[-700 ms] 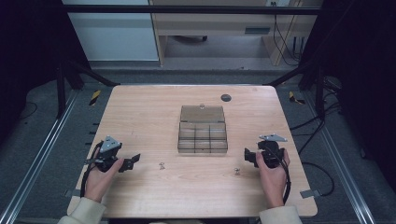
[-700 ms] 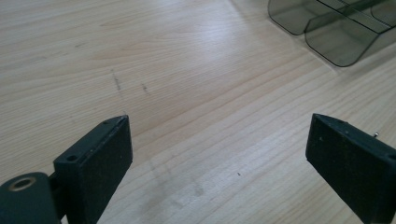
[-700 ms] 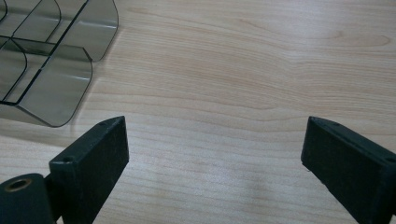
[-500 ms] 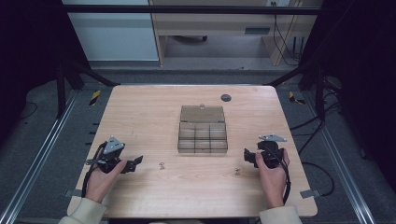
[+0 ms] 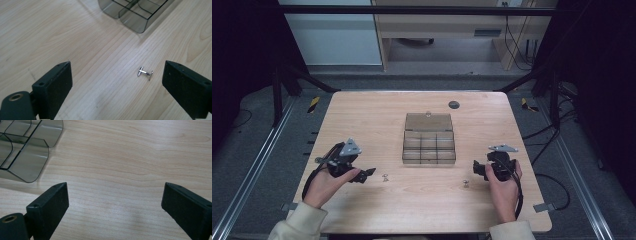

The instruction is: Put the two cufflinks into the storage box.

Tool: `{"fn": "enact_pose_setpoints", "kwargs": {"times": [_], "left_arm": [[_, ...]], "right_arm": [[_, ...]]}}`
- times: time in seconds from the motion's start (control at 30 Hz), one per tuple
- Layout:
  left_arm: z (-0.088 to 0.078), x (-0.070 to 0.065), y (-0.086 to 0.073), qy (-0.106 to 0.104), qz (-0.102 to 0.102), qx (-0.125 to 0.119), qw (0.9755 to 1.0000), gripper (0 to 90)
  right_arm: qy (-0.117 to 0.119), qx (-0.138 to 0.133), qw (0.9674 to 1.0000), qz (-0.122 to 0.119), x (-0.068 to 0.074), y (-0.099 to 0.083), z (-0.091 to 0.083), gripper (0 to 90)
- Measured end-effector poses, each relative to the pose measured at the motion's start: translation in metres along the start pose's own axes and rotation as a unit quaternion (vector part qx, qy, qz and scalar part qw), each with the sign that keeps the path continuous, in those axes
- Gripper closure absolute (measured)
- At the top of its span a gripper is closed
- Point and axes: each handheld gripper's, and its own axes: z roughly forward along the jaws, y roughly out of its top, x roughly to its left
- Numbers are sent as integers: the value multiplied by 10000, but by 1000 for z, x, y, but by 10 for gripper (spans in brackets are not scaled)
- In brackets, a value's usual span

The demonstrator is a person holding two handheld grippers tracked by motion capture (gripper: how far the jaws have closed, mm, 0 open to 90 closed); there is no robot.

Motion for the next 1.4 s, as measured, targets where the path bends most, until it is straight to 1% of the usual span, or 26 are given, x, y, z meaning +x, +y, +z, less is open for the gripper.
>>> {"fn": "enact_pose_setpoints", "kwargs": {"times": [0.03, 0.07, 0.1, 0.13, 0.17, 0.2, 0.23, 0.27, 0.3, 0.33, 0.37, 0.5, 0.57, 0.7, 0.73, 0.77, 0.83, 0.87, 0.9, 0.97, 1.0, 1.07, 1.17, 1.3, 1.33, 1.4], "left_arm": [[4, -1, 10, -141, 62, 118, 9998, 80], [7, -2, 17, -229, 111, 147, 9996, 75], [10, -4, 27, -292, 267, 253, 9989, 73], [10, -4, 27, -292, 267, 253, 9989, 71], [12, -6, 30, -326, 318, 239, 9987, 71], [14, -7, 32, -324, 270, 154, 9990, 72], [16, -8, 32, -332, 268, 166, 9990, 72], [17, -12, 29, -312, 387, 277, 9984, 72], [17, -12, 29, -312, 387, 277, 9984, 70], [17, -13, 25, -303, 350, 249, 9986, 70], [17, -14, 18, -352, 318, 299, 9984, 70], [22, -15, 11, -375, 288, 414, 9980, 73], [24, -14, 9, -422, 294, 481, 9975, 93], [27, -16, 9, -480, 334, 524, 9969, 166], [26, -16, 9, -486, 397, 578, 9963, 188], [26, -16, 9, -496, 401, 565, 9964, 252], [27, -17, 9, -508, 428, 590, 9960, 300], [27, -18, 9, -534, 448, 610, 9957, 300], [28, -18, 9, -602, 518, 667, 9946, 375], [28, -18, 9, -628, 526, 675, 9943, 396], [29, -19, 8, -669, 534, 675, 9940, 476], [29, -19, 8, -686, 574, 703, 9935, 497], [32, -18, 7, -778, 570, 777, 9923, 594], [36, -20, 6, -778, 589, 852, 9916, 636], [39, -23, 6, -807, 628, 888, 9908, 647], [41, -24, 6, -823, 645, 911, 9903, 656]], "right_arm": [[-10, 11, 10000, 2, 0, 0, 0, 76], [-9, 27, 10000, 11, 0, 0, 0, 75], [-13, 64, 10000, 42, 0, 0, 0, 73], [-9, 78, 10000, 45, 0, 0, -1, 73], [-9, 78, 10000, 45, 0, 0, -1, 73], [-11, 111, 9999, 47, 0, 0, -1, 73], [-11, 111, 9999, 47, 0, 0, -1, 73], [22, 133, 9999, 50, 1, 1, -1, 74], [22, 133, 9999, 50, 1, 1, -1, 74], [28, 134, 9999, 40, 1, 1, -1, 74], [94, 100, 9999, -21, 2, 1, -2, 74], [151, 86, 9998, -80, 4, 2, -2, 88], [185, 61, 9997, -133, 5, 2, -3, 101], [218, 73, 9996, -142, 5, 2, -3, 134], [229, 81, 9996, -150, 5, 2, -3, 143], [232, 95, 9996, -142, 5, 2, -3, 163], [252, 97, 9995, -152, 5, 2, -3, 176], [258, 97, 9995, -153, 5, 2, -3, 180], [271, 98, 9994, -175, 6, 2, -4, 205], [284, 94, 9994, -174, 6, 2, -4, 215], [330, 101, 9992, -193, 7, 2, -4, 235], [342, 106, 9991, -206, 7, 2, -4, 247], [393, 145, 9989, -209, 7, 3, -3, 272], [422, 149, 9987, -232, 7, 3, -3, 290], [432, 151, 9987, -219, 8, 3, -4, 295], [438, 158, 9987, -222, 8, 3, -4, 298]]}}
